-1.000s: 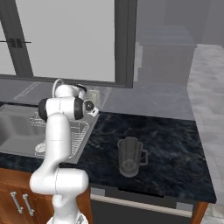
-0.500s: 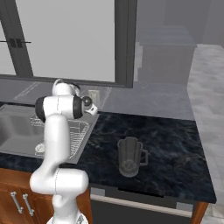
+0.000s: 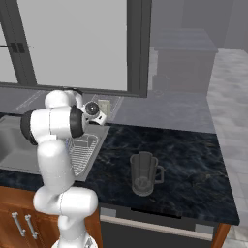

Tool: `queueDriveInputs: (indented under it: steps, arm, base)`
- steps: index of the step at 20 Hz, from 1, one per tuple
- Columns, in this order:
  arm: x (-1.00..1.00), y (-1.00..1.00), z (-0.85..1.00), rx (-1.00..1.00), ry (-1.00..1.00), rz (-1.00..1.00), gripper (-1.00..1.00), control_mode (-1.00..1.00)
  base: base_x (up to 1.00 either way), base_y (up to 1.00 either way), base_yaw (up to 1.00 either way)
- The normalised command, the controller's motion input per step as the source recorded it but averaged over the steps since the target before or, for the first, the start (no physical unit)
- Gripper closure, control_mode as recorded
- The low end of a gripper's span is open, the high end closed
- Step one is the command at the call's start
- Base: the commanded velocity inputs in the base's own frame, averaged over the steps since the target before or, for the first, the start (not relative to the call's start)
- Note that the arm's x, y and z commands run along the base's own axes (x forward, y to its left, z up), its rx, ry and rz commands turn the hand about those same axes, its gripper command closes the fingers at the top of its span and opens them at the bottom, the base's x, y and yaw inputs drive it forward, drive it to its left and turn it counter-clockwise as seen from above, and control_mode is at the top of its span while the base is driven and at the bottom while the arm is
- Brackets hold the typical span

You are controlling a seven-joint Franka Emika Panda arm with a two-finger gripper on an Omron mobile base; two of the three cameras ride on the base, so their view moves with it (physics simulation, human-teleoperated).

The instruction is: Turn on the sink faucet and place the jug under the water for a few seconds to fill it up.

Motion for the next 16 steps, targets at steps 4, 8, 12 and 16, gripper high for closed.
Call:
queueDriveInputs:
  steps: [4,8,12,16]
  arm:
    - [-1.00,-0.38,0.63,-0.01,-0.10,0.14,-1.00,-1.00]
    - [-1.00,-0.39,0.59,-0.05,-0.05,0.14,-1.00,-1.00]
    - [-1.00,-0.49,0.75,-0.08,-0.01,0.13,-1.00,-1.00]
    - [-0.92,-0.46,1.00,-0.09,0.00,0.13,-1.00,-1.00]
  base:
    - [0.00,0.00,0.00]
    - [0.00,0.00,0.00]
    - [0.00,0.00,0.00]
    - [0.00,0.00,0.00]
